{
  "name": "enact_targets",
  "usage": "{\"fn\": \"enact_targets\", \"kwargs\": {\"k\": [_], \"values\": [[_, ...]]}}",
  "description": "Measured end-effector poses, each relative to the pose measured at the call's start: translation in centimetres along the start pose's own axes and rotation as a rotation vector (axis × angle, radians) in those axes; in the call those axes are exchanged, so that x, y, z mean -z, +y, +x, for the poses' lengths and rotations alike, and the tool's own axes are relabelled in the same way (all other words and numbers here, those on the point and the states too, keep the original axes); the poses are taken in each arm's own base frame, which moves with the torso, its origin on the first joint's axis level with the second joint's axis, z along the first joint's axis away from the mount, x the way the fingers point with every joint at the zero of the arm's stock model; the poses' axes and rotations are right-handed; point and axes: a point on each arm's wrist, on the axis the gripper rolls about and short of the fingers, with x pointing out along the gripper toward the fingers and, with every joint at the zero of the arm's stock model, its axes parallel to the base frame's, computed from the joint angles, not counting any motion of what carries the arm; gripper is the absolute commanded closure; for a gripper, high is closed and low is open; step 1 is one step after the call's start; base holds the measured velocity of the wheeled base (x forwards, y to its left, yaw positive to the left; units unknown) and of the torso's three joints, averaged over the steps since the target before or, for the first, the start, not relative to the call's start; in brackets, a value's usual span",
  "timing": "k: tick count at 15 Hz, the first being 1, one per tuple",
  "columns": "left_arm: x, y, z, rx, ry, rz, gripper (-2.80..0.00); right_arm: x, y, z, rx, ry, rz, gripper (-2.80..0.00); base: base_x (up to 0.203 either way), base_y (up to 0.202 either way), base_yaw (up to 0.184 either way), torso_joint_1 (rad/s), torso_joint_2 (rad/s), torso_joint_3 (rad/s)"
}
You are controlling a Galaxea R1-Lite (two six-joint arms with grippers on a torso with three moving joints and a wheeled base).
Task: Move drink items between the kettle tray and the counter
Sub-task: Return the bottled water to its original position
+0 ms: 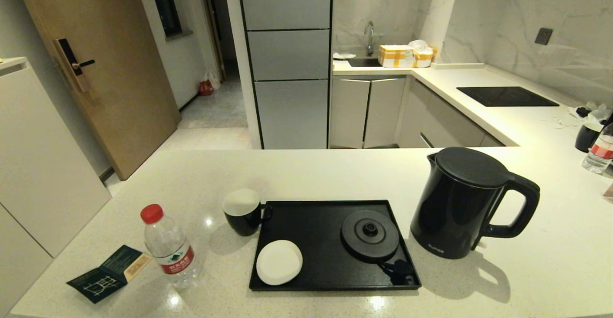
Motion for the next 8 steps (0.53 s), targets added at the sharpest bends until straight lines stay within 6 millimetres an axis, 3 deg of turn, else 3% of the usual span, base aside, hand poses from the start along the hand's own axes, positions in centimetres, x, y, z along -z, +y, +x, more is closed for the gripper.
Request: {"fn": "enact_targets", "kwargs": {"k": [8], "values": [[-0.39, 0.03, -0.38, 0.000, 0.053, 0.005, 0.00, 0.00, 0.00, 0.00, 0.000, 0.000, 0.000, 0.00, 0.000, 0.000, 0.000, 0.000, 0.00, 0.000]]}}
